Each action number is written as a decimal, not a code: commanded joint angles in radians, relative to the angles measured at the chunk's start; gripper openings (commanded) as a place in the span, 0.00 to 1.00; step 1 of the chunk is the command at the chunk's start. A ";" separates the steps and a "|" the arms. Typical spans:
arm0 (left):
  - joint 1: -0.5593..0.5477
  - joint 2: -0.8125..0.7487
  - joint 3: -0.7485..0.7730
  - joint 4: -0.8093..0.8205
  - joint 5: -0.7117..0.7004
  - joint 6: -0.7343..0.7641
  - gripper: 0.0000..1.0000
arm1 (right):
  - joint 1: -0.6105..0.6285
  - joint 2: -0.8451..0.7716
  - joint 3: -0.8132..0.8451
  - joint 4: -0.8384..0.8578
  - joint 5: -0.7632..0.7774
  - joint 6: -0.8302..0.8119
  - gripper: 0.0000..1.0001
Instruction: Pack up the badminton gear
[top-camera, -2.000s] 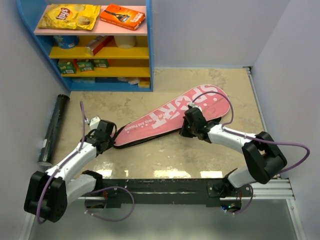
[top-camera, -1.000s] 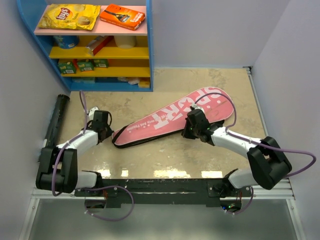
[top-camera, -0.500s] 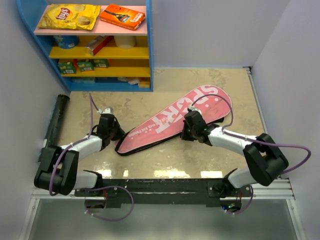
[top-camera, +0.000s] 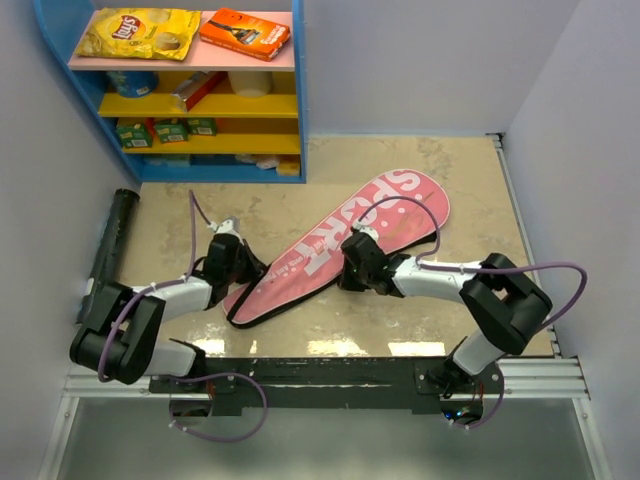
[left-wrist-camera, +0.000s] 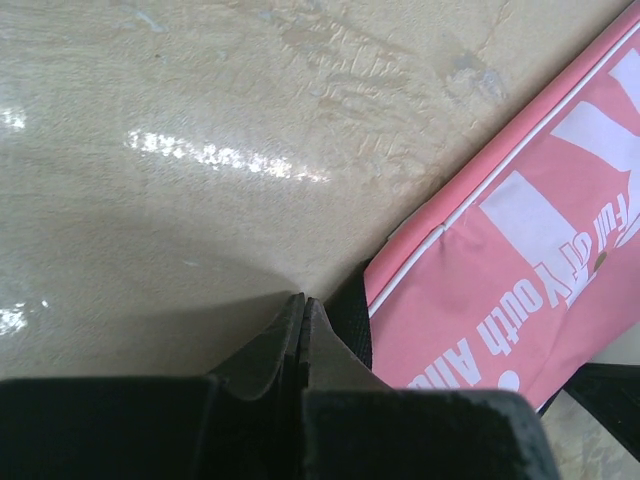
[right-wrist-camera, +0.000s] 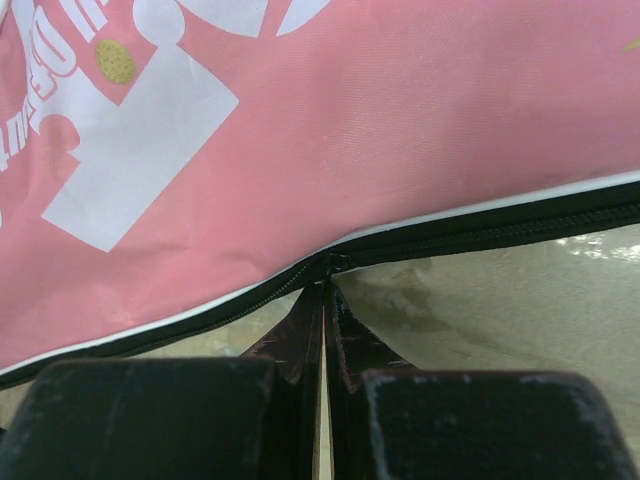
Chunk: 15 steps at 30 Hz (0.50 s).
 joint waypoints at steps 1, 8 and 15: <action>-0.057 0.061 -0.050 0.008 0.102 -0.026 0.00 | 0.028 0.056 0.031 0.059 -0.010 0.063 0.00; -0.114 0.072 -0.047 0.022 0.073 -0.017 0.00 | 0.092 0.121 0.101 0.048 -0.033 0.066 0.00; -0.123 0.135 -0.058 0.108 0.110 -0.021 0.00 | 0.247 0.201 0.196 0.036 -0.035 0.107 0.00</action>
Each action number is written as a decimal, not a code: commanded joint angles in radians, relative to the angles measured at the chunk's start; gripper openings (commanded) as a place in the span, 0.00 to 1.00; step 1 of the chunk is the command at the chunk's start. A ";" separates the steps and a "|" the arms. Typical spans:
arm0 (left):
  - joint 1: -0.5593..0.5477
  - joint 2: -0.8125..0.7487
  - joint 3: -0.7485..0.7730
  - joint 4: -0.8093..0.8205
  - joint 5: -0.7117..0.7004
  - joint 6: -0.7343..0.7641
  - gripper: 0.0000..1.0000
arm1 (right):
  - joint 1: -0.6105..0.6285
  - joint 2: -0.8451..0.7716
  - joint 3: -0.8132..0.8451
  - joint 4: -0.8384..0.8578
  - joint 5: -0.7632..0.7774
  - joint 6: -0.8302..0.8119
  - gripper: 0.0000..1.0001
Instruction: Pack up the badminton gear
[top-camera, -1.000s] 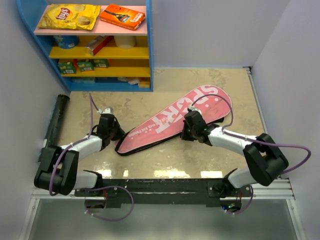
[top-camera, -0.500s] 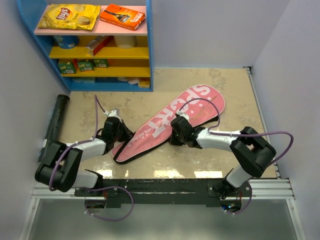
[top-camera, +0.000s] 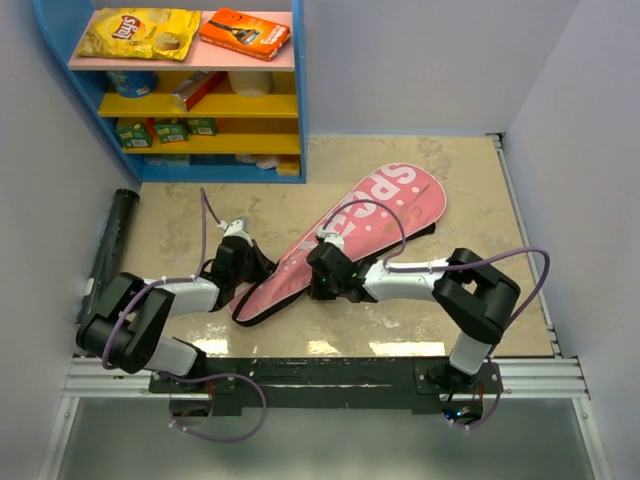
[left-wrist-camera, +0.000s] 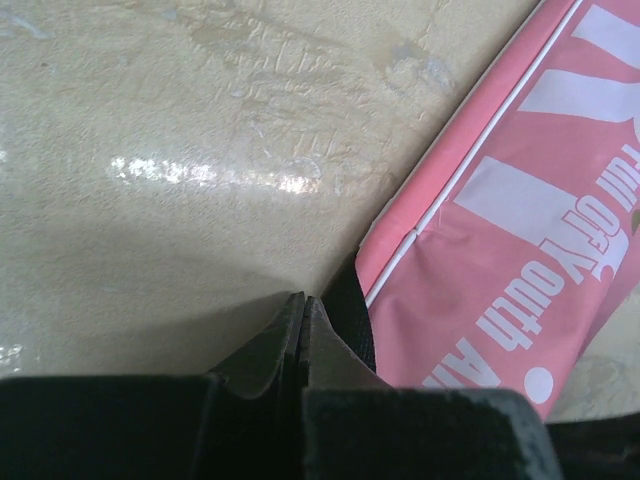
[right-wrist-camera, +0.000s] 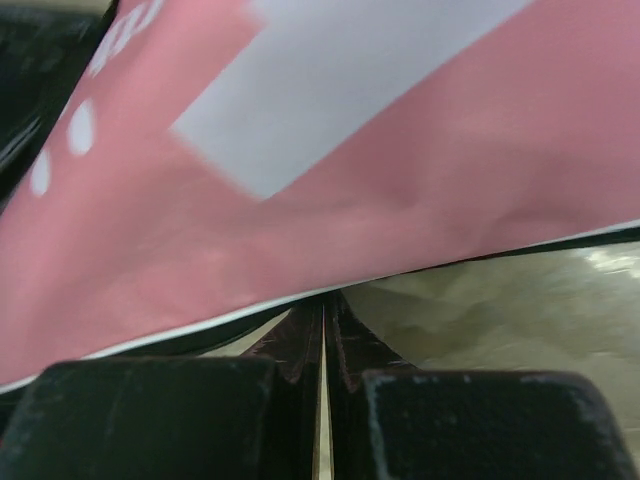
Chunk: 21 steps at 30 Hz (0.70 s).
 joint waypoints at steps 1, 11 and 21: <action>-0.047 0.077 -0.039 -0.036 0.133 -0.018 0.00 | 0.101 0.061 0.052 0.028 -0.057 0.049 0.00; -0.073 0.150 0.005 0.022 0.140 -0.018 0.00 | 0.208 0.061 0.120 0.040 -0.118 0.088 0.00; -0.075 0.019 0.143 -0.238 -0.023 0.090 0.06 | 0.187 -0.011 -0.003 0.010 -0.034 0.100 0.00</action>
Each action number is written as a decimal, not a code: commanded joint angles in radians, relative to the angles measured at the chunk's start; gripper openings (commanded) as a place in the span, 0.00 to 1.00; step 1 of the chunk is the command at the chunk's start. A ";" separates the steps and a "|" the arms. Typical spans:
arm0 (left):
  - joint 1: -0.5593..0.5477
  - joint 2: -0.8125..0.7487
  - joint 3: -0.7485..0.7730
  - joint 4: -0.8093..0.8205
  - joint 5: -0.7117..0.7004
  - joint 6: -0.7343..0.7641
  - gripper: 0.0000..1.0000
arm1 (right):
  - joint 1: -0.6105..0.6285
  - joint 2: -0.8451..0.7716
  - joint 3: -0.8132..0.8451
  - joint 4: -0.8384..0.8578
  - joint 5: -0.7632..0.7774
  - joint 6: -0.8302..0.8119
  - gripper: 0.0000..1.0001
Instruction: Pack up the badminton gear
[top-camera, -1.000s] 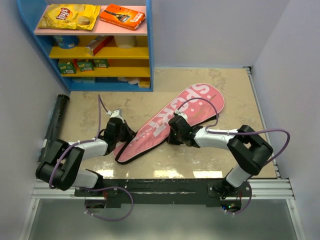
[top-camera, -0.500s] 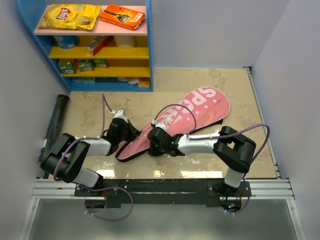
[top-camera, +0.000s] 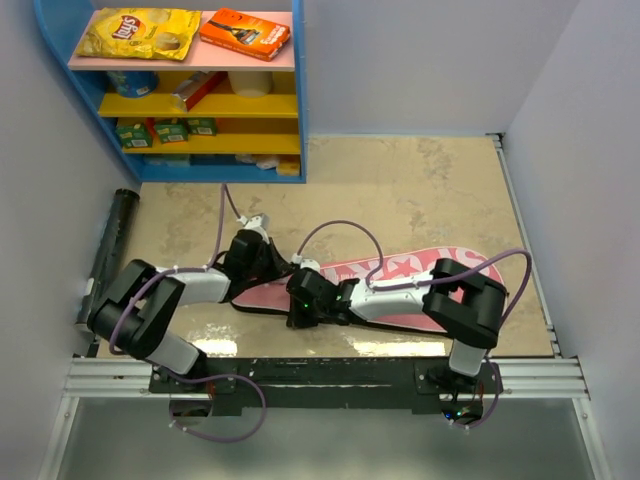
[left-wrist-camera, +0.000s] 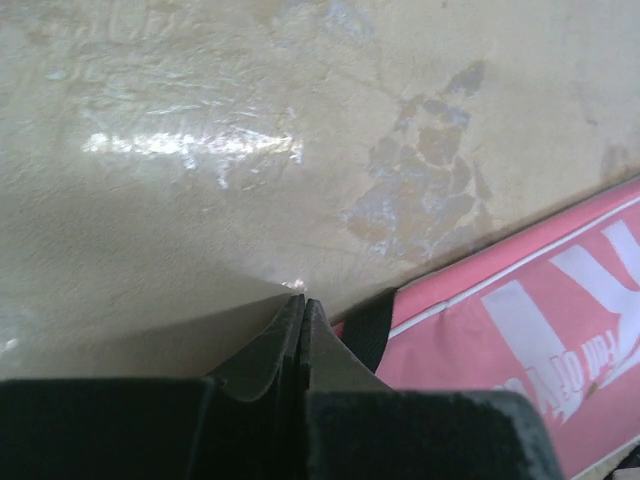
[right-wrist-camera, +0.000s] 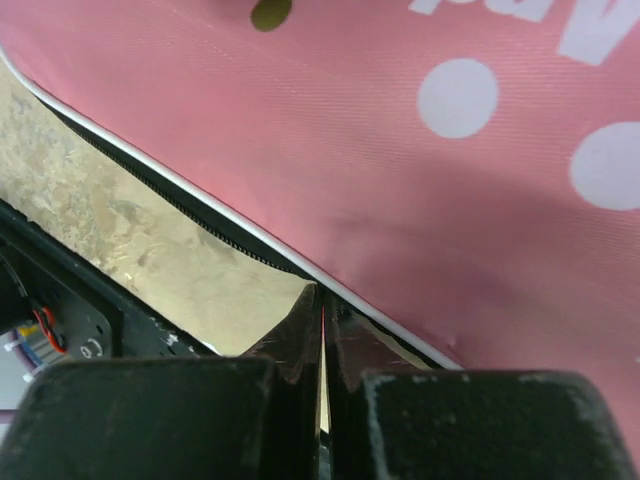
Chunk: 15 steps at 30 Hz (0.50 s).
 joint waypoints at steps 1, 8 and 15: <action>-0.004 -0.112 0.081 -0.293 -0.148 0.108 0.10 | -0.038 -0.083 -0.069 -0.014 0.053 0.007 0.00; 0.077 -0.327 0.159 -0.605 -0.277 0.164 0.29 | -0.112 -0.212 -0.178 -0.028 0.058 -0.040 0.00; 0.151 -0.426 0.089 -0.630 -0.167 0.176 0.62 | -0.146 -0.278 -0.208 -0.071 0.076 -0.100 0.00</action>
